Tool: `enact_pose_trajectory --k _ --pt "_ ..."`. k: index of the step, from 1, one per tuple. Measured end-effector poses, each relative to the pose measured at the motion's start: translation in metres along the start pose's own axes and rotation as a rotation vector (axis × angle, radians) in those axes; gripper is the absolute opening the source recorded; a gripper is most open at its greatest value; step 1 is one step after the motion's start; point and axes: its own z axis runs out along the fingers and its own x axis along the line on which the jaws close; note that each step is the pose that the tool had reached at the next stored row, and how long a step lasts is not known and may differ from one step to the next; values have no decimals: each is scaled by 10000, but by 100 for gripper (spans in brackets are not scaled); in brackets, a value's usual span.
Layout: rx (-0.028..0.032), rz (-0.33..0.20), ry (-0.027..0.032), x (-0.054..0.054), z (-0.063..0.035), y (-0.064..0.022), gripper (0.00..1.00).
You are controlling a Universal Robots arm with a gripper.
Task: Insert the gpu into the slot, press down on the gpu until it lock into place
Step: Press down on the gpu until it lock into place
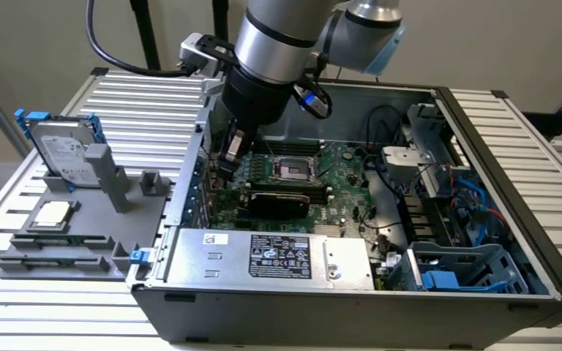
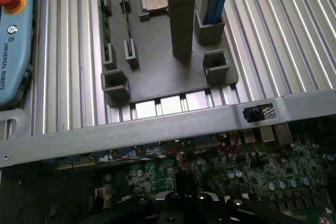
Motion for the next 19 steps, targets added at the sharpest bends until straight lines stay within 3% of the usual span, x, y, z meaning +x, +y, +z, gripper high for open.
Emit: enact_pose_trajectory --k 3,5,7,14,19 --pt "400 -17 -70 -2 -9 -28 11" --pt "586 -40 -103 0 -14 -47 11" --pt "723 -74 -125 4 -24 -67 11" --pt "1067 -193 -179 25 -71 -140 11" --pt "1474 -287 -246 31 -87 -184 11"
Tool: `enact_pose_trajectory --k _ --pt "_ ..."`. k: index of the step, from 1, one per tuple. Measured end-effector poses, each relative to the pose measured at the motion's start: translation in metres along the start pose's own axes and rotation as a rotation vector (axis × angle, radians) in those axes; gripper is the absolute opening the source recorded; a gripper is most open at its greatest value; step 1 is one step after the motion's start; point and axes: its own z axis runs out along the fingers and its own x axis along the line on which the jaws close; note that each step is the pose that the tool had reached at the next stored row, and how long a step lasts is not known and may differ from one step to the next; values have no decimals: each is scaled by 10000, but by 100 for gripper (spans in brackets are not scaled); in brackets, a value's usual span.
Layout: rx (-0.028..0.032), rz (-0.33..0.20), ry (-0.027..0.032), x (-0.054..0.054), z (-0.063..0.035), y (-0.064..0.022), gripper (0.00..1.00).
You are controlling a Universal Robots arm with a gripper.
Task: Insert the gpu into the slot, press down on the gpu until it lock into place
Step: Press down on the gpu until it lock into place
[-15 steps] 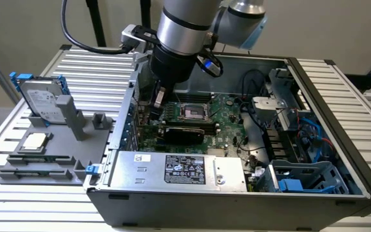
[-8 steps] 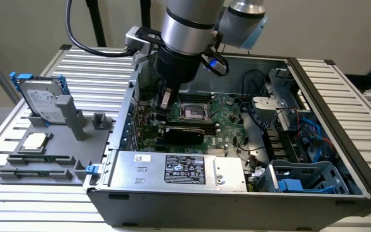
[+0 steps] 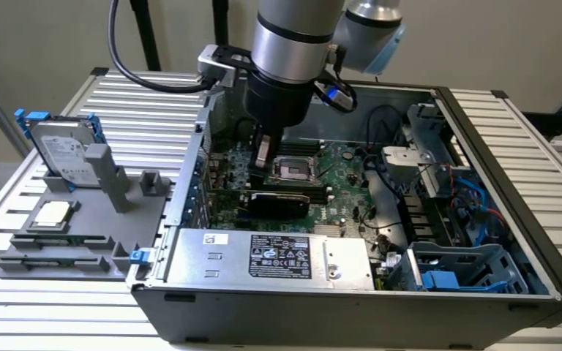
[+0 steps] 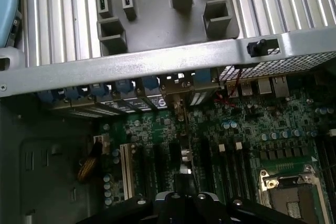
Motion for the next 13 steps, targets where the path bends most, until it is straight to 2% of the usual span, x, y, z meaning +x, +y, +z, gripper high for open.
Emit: enact_pose_trajectory --k 4,5,13 --pt "448 -120 -66 5 -4 -20 11" --pt "482 -158 -74 6 -17 -19 11" --pt "481 -178 -84 7 -22 -18 11"
